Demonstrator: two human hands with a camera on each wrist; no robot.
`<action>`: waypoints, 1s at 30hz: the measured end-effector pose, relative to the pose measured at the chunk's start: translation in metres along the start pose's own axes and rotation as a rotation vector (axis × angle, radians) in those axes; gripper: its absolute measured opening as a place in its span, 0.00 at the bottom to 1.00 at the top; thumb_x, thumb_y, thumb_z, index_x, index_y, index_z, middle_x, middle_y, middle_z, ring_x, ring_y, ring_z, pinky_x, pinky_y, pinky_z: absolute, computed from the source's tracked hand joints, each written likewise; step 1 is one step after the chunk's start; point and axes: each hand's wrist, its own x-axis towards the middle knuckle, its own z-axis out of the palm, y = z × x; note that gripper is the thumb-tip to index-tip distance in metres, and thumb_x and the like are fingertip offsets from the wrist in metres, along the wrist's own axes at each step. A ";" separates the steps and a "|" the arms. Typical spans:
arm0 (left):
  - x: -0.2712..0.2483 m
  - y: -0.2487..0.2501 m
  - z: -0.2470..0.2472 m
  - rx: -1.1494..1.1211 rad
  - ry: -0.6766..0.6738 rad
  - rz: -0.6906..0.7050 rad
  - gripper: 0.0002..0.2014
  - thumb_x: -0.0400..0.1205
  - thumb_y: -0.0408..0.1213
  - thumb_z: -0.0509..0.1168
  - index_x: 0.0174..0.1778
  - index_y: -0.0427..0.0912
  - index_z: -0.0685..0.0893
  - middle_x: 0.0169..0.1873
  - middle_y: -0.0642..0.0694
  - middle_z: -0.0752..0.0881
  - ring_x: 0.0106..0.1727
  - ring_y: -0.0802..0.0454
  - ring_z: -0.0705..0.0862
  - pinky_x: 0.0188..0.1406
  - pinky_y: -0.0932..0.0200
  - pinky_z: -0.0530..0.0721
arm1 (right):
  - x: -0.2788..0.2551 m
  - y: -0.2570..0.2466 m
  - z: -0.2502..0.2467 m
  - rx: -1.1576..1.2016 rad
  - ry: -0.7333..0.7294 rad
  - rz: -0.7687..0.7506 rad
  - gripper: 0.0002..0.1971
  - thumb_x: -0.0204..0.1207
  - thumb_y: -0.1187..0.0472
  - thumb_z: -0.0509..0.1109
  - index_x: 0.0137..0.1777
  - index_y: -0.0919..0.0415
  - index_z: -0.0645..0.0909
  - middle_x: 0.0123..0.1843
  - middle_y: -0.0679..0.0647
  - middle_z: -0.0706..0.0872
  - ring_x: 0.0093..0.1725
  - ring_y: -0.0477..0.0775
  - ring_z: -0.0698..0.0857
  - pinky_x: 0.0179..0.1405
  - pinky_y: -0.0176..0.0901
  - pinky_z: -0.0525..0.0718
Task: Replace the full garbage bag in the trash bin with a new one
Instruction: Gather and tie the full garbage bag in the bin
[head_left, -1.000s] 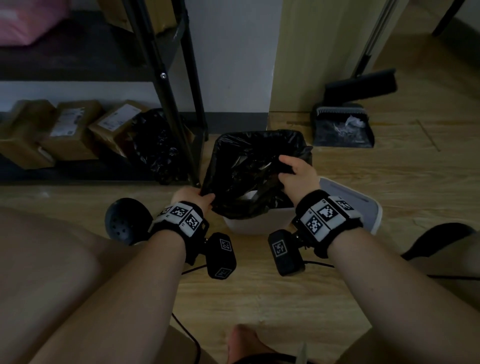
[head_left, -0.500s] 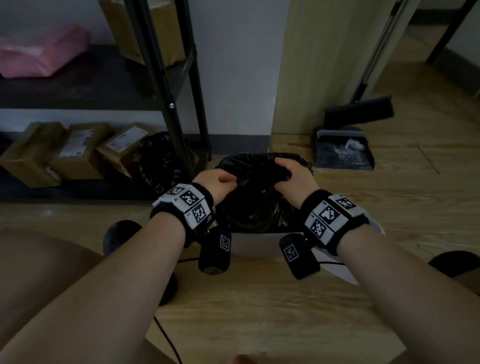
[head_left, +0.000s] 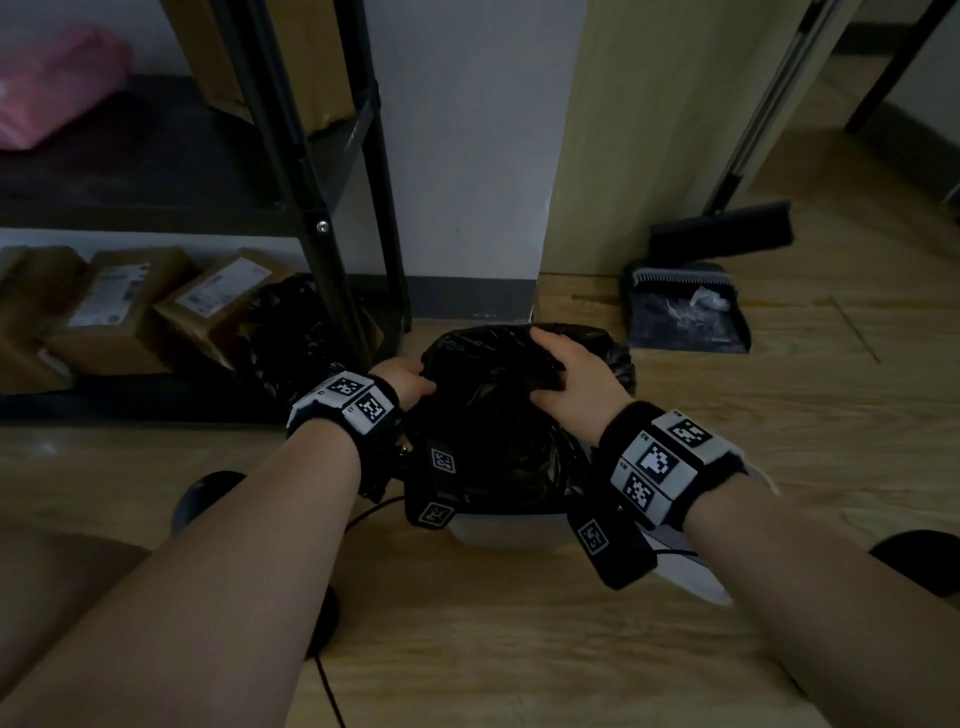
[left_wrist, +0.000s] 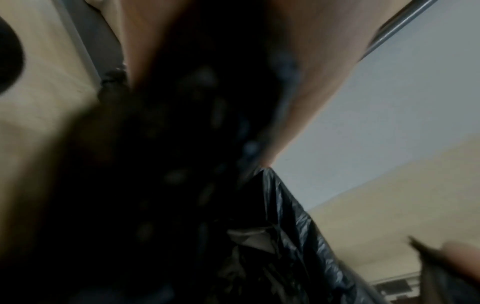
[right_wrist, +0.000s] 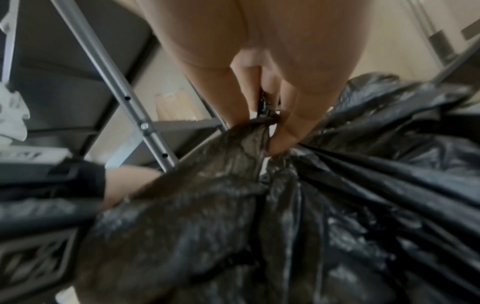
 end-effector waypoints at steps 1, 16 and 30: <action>0.003 -0.001 -0.002 -0.048 0.016 0.015 0.23 0.83 0.31 0.61 0.76 0.34 0.71 0.75 0.35 0.74 0.75 0.39 0.73 0.75 0.53 0.71 | 0.001 0.000 0.002 -0.007 0.001 -0.002 0.35 0.77 0.68 0.67 0.82 0.54 0.58 0.85 0.57 0.57 0.84 0.55 0.56 0.84 0.50 0.59; -0.047 0.060 -0.012 -0.881 -0.039 0.345 0.18 0.83 0.21 0.55 0.70 0.29 0.75 0.29 0.49 0.88 0.29 0.60 0.87 0.30 0.69 0.86 | -0.023 -0.006 -0.012 0.109 0.220 0.007 0.24 0.77 0.71 0.66 0.73 0.60 0.75 0.72 0.56 0.79 0.71 0.56 0.78 0.70 0.44 0.77; -0.116 0.087 -0.009 -0.074 0.012 0.543 0.22 0.82 0.27 0.61 0.73 0.37 0.74 0.66 0.38 0.83 0.50 0.52 0.87 0.53 0.70 0.81 | -0.055 -0.015 -0.078 0.032 0.371 0.024 0.23 0.77 0.70 0.65 0.72 0.61 0.76 0.72 0.59 0.80 0.70 0.58 0.79 0.68 0.40 0.75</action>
